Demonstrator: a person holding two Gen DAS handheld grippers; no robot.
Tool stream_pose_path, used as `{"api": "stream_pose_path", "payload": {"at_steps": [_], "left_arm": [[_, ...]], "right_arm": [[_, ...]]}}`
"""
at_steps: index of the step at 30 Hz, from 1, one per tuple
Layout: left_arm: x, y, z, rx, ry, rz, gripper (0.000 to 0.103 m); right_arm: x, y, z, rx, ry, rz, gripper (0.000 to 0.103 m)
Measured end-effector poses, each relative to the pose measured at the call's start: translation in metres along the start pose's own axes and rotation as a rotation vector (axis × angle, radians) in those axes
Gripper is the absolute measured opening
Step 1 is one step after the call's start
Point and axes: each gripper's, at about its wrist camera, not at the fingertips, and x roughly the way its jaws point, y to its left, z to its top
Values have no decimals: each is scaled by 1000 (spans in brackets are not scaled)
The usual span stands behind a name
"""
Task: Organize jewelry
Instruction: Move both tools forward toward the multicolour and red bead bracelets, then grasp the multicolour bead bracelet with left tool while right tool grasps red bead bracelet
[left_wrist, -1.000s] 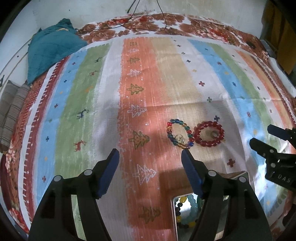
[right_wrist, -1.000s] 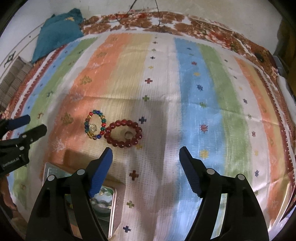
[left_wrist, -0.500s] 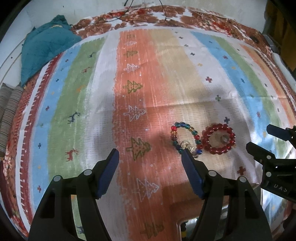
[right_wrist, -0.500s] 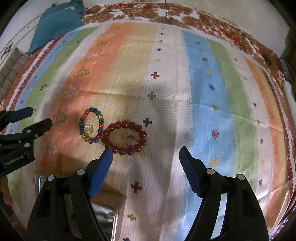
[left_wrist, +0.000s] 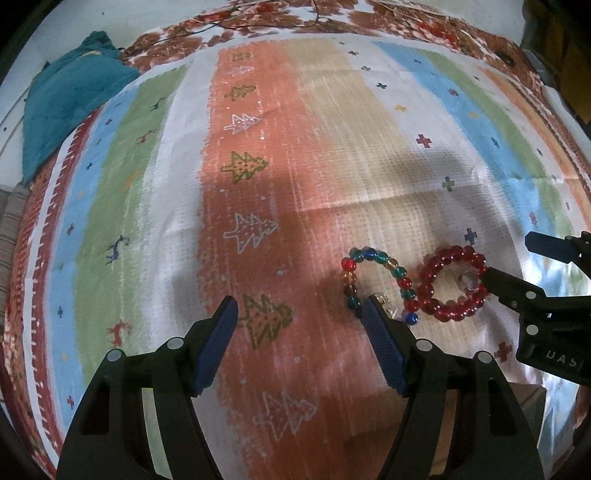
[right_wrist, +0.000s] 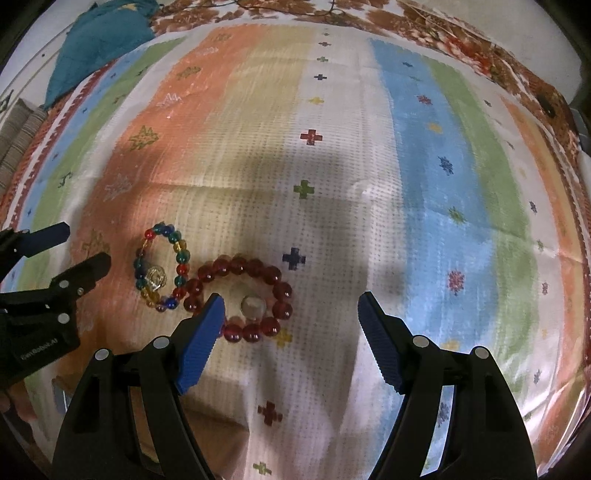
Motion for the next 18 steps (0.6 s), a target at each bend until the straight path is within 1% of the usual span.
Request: {"api": "stream_pose_path", "payload": {"at_steps": [4, 10, 18], "left_arm": [[8, 0, 4, 12, 2, -5, 69], [17, 2, 11, 0, 12, -50, 69], [35, -4, 16, 34, 34, -50, 68]], "right_arm": [[11, 1, 4, -1, 17, 4, 75], [25, 2, 10, -7, 38, 4, 75], [32, 1, 15, -6, 38, 11, 75]]}}
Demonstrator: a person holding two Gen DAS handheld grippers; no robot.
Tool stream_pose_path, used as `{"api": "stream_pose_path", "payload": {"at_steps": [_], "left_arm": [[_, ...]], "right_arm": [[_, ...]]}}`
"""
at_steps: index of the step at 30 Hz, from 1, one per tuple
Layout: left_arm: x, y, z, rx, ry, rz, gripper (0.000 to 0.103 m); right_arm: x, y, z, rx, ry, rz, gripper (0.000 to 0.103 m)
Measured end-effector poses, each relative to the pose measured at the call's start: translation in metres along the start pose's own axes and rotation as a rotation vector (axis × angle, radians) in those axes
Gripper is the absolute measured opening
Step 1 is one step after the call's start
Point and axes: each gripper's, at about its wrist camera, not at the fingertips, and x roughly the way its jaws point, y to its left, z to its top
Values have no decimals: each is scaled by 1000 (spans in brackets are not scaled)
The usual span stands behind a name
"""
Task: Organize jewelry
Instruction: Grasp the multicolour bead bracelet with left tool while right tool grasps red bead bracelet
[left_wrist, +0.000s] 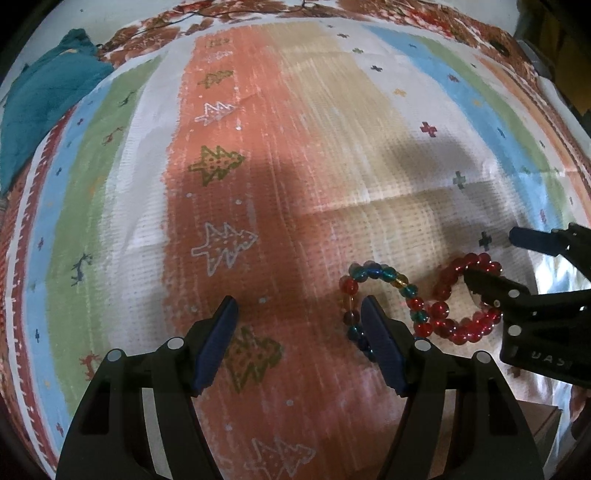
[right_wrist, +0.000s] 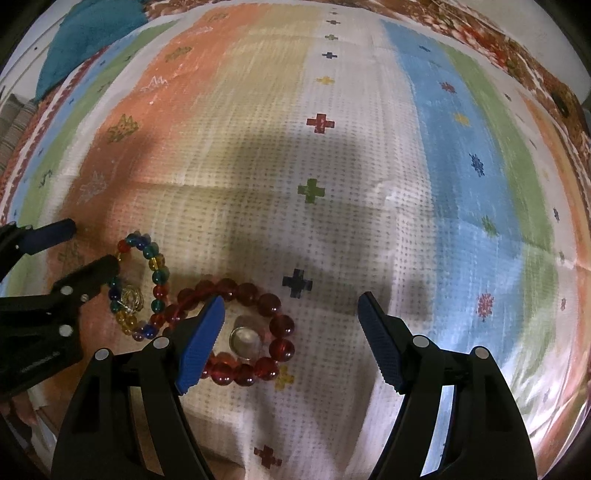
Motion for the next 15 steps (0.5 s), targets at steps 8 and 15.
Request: {"api": "stream_pose_path", "payload": {"at_steps": [8, 15], "left_arm": [[8, -1, 1, 15, 5, 27, 62], [8, 1, -1, 9, 17, 51, 43]], "right_arm": [[5, -2, 0, -38, 11, -3, 75], [10, 5, -2, -64, 15, -46, 67]]}}
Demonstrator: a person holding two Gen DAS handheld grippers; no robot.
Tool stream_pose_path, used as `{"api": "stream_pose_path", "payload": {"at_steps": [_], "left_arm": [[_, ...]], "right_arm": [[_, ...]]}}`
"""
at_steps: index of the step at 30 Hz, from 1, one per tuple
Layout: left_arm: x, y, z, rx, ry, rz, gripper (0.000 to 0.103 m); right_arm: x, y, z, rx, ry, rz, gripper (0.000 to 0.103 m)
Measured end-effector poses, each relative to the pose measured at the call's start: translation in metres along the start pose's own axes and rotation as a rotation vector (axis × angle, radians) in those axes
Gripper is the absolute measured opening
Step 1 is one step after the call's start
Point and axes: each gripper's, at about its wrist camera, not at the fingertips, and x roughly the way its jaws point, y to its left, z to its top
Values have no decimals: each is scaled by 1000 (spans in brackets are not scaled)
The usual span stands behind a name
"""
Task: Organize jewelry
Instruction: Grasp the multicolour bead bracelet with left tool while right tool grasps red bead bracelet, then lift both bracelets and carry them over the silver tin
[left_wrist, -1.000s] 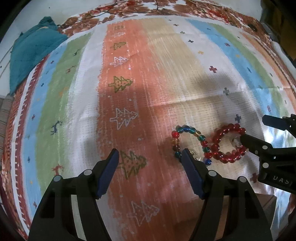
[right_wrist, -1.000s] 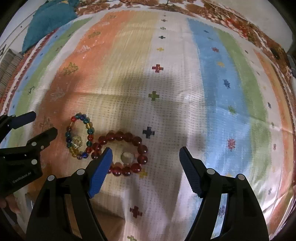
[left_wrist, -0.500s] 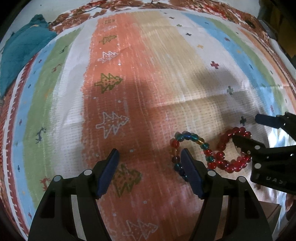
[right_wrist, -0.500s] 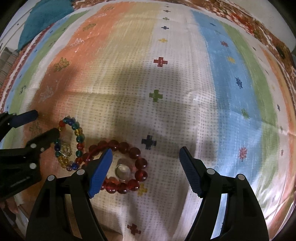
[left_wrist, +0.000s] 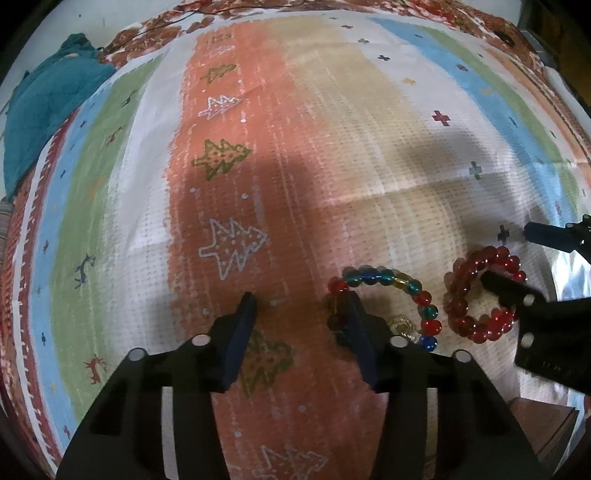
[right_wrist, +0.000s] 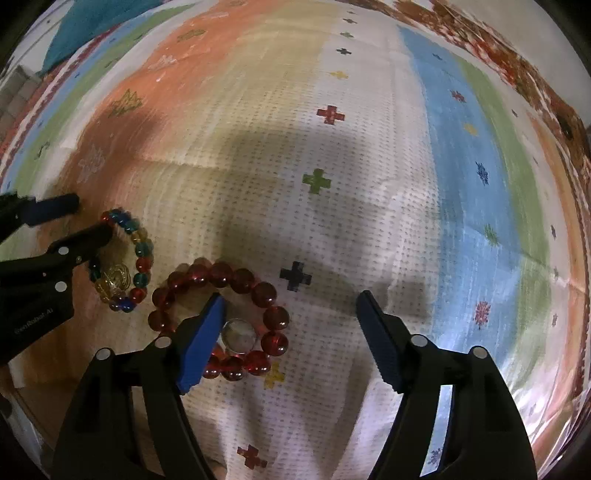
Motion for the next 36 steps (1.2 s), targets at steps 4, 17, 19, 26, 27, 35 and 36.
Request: {"api": "stream_pose_path", "payload": {"at_steps": [4, 17, 19, 26, 27, 35, 36], "left_arm": [[-2, 3, -2, -18, 8, 10, 27], [-14, 11, -2, -54, 1, 13, 9], [-18, 13, -2, -69, -2, -6, 9], [-39, 14, -2, -82, -34, -52, 9], [-44, 13, -2, -82, -45, -59, 9], [-64, 4, 0, -77, -84, -77, 9], [-66, 2, 0, -76, -87, -78, 9]], "right_arm": [[1, -8, 0, 17, -2, 16, 58], [-6, -17, 4, 37, -19, 32, 16], [-8, -17, 3, 44, -24, 37, 15], [-29, -24, -8, 63, -59, 68, 14], [-33, -24, -10, 63, -69, 75, 14], [-60, -8, -11, 52, -115, 123, 14], [-62, -8, -12, 54, -119, 129, 14]]}}
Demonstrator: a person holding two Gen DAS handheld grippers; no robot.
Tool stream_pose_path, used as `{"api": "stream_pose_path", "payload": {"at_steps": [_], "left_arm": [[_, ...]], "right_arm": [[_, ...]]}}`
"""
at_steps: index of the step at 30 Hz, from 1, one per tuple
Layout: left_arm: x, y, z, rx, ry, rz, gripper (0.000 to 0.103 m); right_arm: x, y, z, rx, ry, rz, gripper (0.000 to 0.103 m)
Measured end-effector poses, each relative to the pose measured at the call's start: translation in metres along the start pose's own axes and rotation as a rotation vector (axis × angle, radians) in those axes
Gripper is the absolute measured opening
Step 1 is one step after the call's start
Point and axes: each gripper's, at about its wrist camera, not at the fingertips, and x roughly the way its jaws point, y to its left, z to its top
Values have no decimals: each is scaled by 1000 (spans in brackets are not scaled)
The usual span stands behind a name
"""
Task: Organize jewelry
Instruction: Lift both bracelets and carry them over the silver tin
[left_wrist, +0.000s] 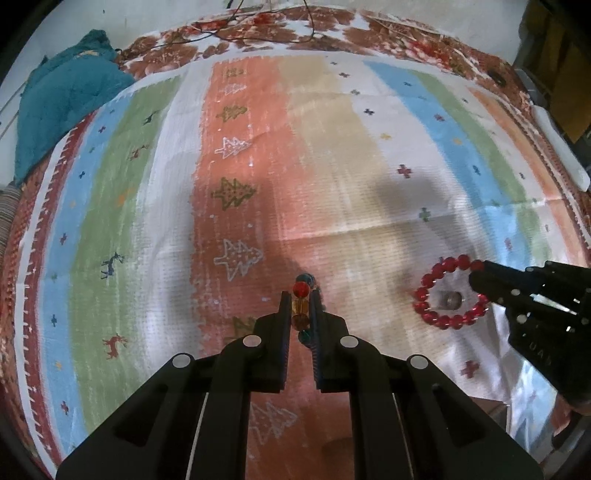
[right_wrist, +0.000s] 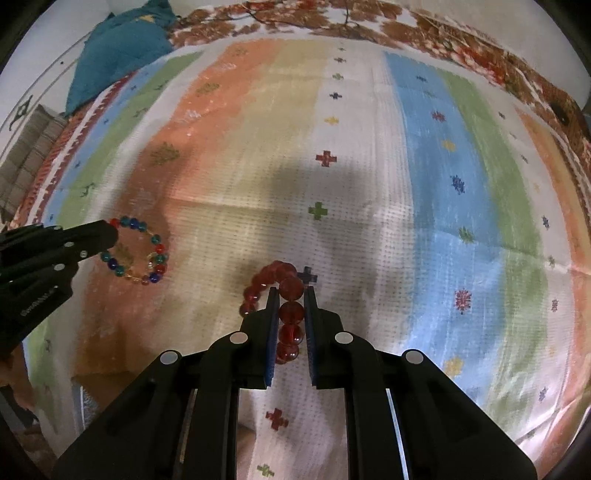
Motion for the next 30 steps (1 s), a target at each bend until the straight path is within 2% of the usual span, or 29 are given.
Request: {"api": "stream_pose_path", "payload": {"at_steps": [8, 14, 17, 30], "left_arm": [[-17, -2, -5, -2, -22, -12, 9], [-43, 1, -9, -31, -56, -51, 9], [-53, -1, -12, -37, -74, -51, 9], [-87, -17, -34, 12, -129, -49, 9]], "right_arm": [[-18, 3, -6, 15, -30, 17, 14], [-35, 6, -12, 18, -59, 23, 14], [-44, 7, -16, 27, -72, 51, 14], [-71, 26, -29, -48, -138, 6, 14]]}}
